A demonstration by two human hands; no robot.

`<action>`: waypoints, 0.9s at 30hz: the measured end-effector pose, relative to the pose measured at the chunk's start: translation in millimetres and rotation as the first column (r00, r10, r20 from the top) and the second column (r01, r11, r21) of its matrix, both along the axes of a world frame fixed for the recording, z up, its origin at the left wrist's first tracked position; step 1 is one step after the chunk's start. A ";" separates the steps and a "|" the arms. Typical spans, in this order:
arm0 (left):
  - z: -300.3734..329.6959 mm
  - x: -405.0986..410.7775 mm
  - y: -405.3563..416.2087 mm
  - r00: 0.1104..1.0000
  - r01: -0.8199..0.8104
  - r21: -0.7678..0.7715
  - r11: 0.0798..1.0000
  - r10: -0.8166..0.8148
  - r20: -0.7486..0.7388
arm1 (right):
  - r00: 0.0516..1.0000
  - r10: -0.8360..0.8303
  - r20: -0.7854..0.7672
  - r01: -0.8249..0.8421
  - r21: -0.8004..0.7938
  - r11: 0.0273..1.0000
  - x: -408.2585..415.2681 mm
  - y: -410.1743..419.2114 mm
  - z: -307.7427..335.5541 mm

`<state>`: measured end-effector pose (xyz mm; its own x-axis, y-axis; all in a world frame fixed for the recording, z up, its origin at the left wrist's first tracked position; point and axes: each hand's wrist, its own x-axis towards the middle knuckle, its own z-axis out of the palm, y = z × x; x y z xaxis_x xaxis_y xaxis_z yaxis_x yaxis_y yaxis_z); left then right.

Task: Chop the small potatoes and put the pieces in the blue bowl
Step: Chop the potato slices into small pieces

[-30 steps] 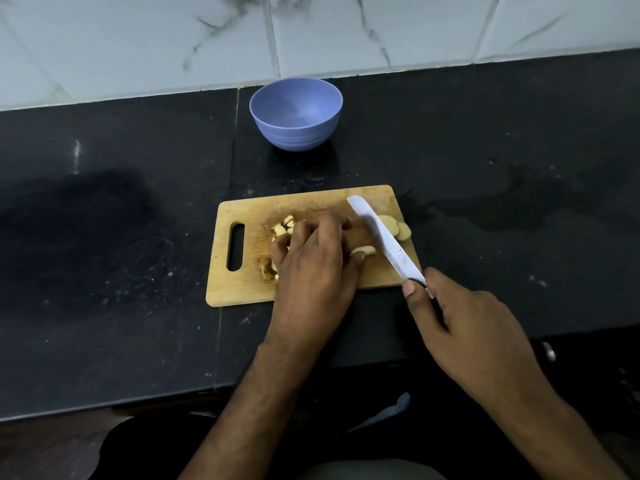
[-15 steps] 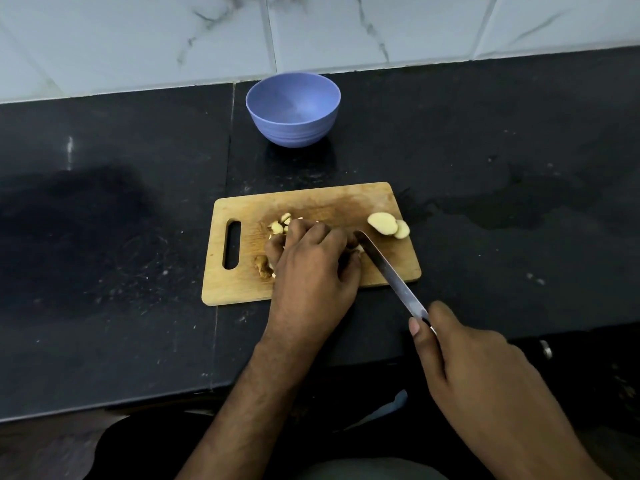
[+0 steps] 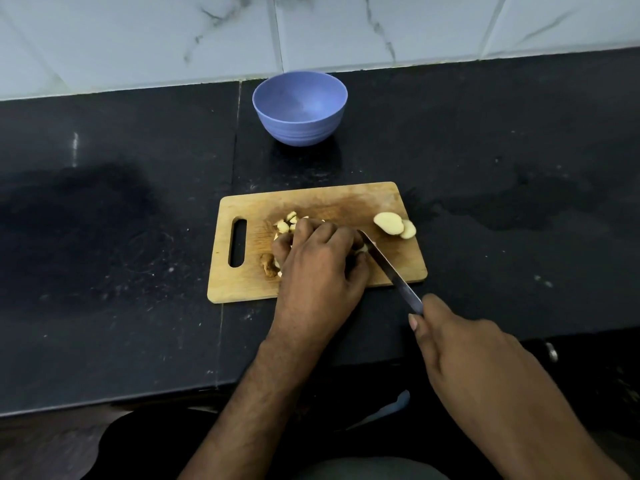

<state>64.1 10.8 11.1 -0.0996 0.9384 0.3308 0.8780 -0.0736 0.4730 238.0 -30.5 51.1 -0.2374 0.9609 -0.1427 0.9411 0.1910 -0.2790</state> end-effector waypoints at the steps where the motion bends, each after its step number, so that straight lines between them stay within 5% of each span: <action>1: 0.5 0.2 0.1 1.000 -0.004 0.002 1.000 0.004 0.001 | 1.000 0.004 -0.006 -0.004 0.015 1.000 -0.6 5.1 -3.4; 8: 3.7 -1.5 -6.1 1.000 0.000 -0.048 0.999 0.000 0.008 | 0.996 0.035 -0.088 -0.021 0.153 0.988 0.2 6.7 -4.9; 18: -0.6 -1.7 -6.2 0.999 -0.041 -0.017 0.999 0.042 0.029 | 0.997 0.030 0.065 -0.033 0.054 0.998 1.6 -12.5 3.4; 27: 0.0 -1.6 -5.8 0.998 -0.064 -0.020 0.998 0.064 0.013 | 0.998 0.058 -0.011 -0.057 0.070 0.996 -1.7 9.8 -4.1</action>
